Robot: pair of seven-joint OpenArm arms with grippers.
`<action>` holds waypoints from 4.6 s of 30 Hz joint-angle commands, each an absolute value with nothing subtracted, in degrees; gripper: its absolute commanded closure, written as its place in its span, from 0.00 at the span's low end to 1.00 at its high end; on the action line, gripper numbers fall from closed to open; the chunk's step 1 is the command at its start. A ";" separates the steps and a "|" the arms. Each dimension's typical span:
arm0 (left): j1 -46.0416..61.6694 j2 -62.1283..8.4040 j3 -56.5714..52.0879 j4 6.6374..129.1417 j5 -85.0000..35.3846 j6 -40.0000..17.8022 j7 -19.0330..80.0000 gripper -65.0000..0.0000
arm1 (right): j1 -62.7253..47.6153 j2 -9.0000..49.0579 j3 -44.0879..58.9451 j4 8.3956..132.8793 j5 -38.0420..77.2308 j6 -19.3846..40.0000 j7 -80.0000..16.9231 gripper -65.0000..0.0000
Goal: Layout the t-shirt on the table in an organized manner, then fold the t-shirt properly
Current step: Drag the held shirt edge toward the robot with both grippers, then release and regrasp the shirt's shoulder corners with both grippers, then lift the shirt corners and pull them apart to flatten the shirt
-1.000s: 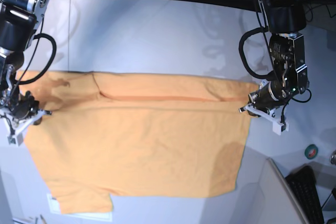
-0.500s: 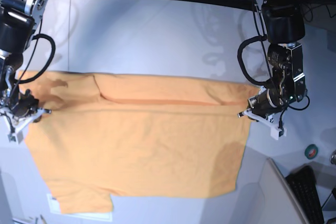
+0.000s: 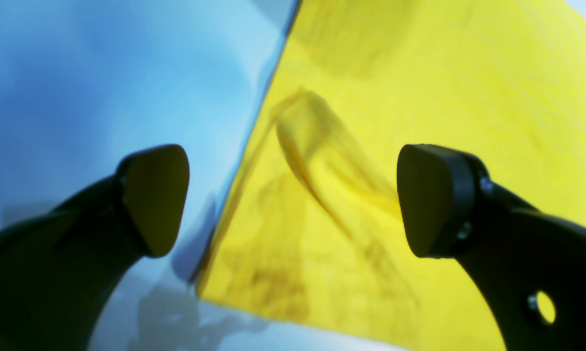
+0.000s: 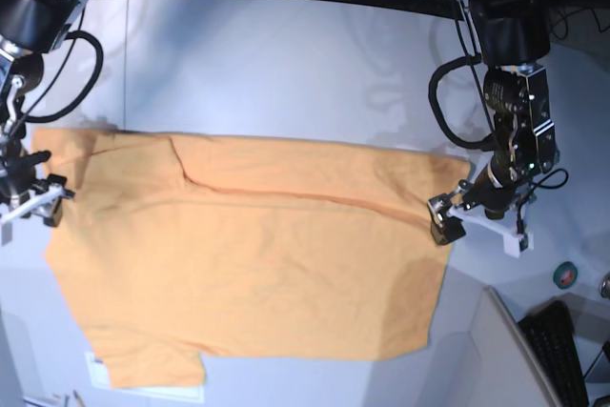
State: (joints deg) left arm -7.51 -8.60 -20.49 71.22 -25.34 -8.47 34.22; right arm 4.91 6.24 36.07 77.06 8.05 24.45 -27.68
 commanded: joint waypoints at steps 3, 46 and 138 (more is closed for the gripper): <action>-3.38 -8.31 -27.30 75.12 -31.96 -8.57 33.36 0.01 | 3.91 2.33 44.18 84.09 8.75 24.48 -25.98 0.45; -5.58 -8.31 -25.45 59.03 -38.64 -8.57 33.10 0.01 | 7.78 1.54 63.43 52.79 20.79 17.80 -31.16 0.44; -9.98 -9.54 -30.46 81.89 -36.26 0.13 56.22 1.00 | 21.23 13.67 52.70 70.90 20.62 7.87 -68.79 1.00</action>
